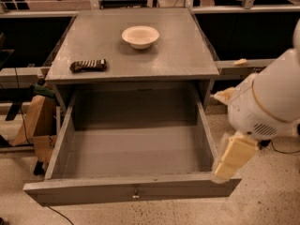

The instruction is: Close top drawer

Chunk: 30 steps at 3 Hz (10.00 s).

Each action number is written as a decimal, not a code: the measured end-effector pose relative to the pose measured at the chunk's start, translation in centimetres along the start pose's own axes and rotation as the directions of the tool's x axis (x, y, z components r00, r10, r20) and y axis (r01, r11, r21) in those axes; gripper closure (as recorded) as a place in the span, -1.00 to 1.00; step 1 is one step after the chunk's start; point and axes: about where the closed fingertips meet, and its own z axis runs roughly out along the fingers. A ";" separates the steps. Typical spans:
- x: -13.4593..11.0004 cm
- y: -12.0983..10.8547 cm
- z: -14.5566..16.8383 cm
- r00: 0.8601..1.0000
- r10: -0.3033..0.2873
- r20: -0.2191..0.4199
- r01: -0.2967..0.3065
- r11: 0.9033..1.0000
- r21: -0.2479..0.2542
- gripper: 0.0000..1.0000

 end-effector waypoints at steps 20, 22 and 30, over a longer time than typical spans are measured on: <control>-1.7 -7.7 17.5 0.930 -0.148 0.337 0.143 0.989 0.039 0.77; -0.3 -5.1 14.7 0.917 -0.128 0.377 0.131 0.991 0.019 1.00; -2.4 -6.7 24.8 0.963 -0.060 0.262 0.112 0.976 -0.187 -1.00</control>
Offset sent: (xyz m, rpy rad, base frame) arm -0.0203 0.0028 -0.1411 0.1214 0.1214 -0.2338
